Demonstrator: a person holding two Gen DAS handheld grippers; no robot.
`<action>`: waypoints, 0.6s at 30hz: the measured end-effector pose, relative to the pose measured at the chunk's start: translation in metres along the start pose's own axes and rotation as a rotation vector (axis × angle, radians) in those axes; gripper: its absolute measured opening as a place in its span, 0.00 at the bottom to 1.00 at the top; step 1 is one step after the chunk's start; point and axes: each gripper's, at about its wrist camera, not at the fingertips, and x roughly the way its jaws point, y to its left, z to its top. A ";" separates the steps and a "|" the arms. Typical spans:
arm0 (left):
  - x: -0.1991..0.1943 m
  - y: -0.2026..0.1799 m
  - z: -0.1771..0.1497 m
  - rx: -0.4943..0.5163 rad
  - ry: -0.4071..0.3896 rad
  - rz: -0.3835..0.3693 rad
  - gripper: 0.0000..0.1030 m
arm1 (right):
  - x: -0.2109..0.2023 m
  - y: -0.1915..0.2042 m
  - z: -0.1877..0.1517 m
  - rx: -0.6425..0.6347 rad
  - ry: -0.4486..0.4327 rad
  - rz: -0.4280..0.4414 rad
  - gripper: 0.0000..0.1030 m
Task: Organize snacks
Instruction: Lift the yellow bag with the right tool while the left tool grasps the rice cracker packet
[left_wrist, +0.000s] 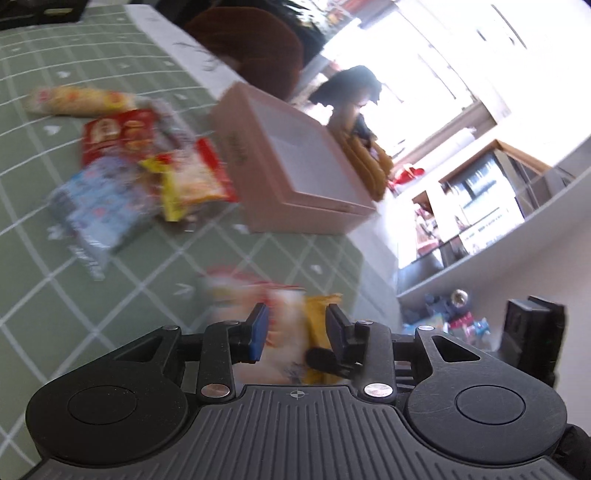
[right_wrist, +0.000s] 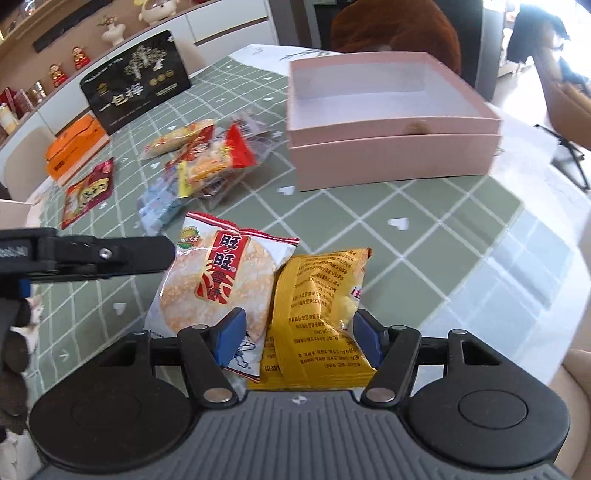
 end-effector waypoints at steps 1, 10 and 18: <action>0.002 -0.004 -0.001 0.007 0.004 -0.013 0.38 | 0.000 -0.002 -0.001 -0.003 -0.001 -0.020 0.62; 0.003 0.011 -0.011 0.005 -0.014 0.156 0.38 | -0.011 -0.018 -0.014 0.038 -0.036 -0.057 0.62; -0.003 0.046 -0.019 -0.117 -0.034 0.218 0.38 | -0.002 0.009 -0.005 0.016 -0.093 -0.047 0.63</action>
